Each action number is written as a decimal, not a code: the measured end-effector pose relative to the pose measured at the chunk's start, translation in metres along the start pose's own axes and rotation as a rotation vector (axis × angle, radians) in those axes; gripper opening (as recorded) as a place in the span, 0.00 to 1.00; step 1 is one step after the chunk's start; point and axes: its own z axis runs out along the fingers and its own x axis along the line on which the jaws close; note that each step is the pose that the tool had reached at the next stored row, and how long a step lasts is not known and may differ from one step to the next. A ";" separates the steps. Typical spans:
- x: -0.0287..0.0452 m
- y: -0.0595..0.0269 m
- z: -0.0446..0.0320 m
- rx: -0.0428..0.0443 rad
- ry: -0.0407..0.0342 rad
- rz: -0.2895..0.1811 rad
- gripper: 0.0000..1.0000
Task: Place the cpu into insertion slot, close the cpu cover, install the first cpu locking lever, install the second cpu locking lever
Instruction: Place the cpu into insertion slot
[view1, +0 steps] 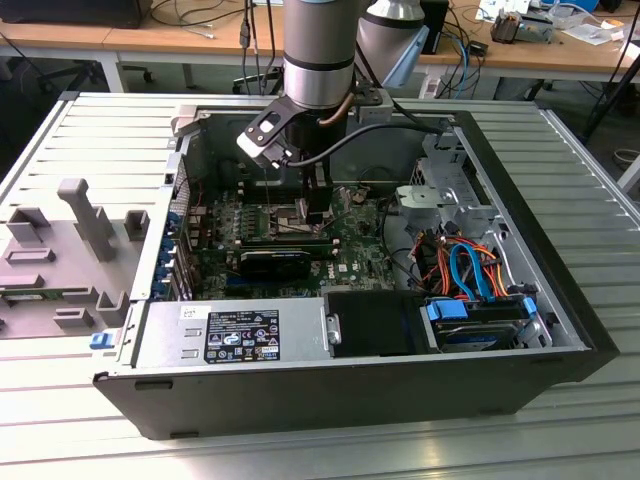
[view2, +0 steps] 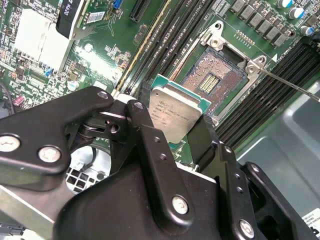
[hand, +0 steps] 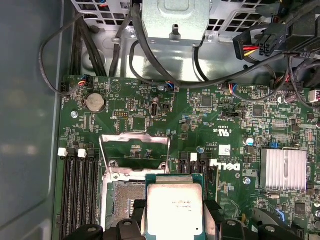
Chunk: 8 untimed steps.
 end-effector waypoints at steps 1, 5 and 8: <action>0.0000 0.0000 0.0000 0.0000 0.0000 0.001 0.54; 0.0000 0.0000 0.0000 0.0001 0.0000 0.003 0.54; 0.0000 0.0000 0.0000 0.0001 0.0000 0.005 0.54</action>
